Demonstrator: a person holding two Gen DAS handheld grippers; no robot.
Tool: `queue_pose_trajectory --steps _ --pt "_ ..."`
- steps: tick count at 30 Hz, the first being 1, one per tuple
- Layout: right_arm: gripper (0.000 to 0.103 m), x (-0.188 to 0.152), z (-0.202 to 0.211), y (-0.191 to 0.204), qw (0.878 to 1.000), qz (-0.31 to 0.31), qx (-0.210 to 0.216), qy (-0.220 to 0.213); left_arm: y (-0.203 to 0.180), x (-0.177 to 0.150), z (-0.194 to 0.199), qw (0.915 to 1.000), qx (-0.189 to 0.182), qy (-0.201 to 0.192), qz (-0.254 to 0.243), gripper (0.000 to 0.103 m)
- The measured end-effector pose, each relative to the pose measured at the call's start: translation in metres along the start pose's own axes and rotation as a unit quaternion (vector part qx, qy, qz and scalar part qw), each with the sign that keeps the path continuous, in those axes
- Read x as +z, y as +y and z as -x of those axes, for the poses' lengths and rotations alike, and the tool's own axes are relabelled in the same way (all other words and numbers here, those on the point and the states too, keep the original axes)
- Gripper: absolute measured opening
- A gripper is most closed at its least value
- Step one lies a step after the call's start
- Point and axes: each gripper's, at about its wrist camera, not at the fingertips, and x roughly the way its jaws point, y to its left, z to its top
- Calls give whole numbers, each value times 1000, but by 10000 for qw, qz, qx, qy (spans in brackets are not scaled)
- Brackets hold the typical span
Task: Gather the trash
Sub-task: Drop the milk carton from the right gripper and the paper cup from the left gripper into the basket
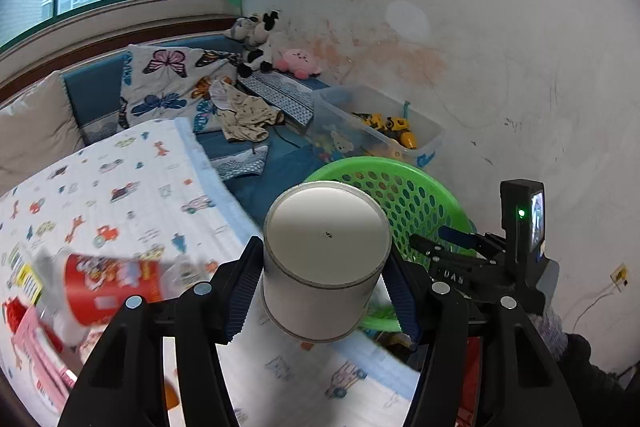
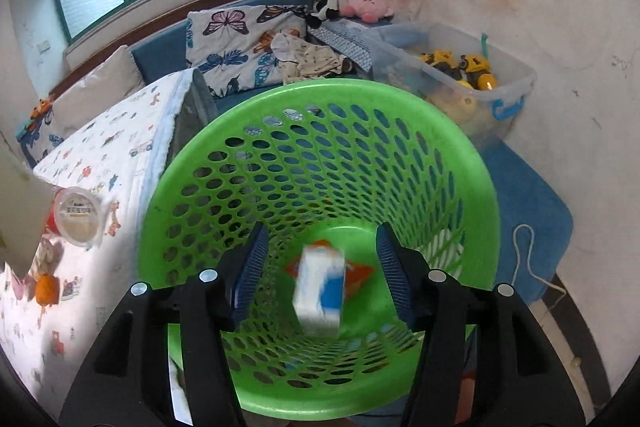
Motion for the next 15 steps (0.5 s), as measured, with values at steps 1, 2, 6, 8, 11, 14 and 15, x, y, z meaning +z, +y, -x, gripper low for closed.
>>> queue_pose_trajectory --steps 1,2,6,8,11,14,15 --pt "57 0 2 0 10000 -5 24 -24 -4 3 -6 10000 -19 31 -32 57" --pt "57 0 5 -1 10000 0 24 -54 -7 4 -11 10000 -27 53 -55 57" --pt "63 -2 18 -3 9998 -19 48 -182 -16 9 -32 9997 -102 218 -98 58" --pt "64 -3 24 -3 9997 -16 51 -226 -20 10 -44 9993 -132 318 -121 58" --pt "68 -4 33 -5 9995 -56 82 -300 -26 10 -61 9986 -143 478 -154 58" --pt "70 -7 40 -5 9993 -72 115 -343 -31 8 -76 9979 -119 607 -195 58" --pt "71 -7 42 -6 9992 -81 114 -363 -32 7 -82 9975 -138 668 -179 58"
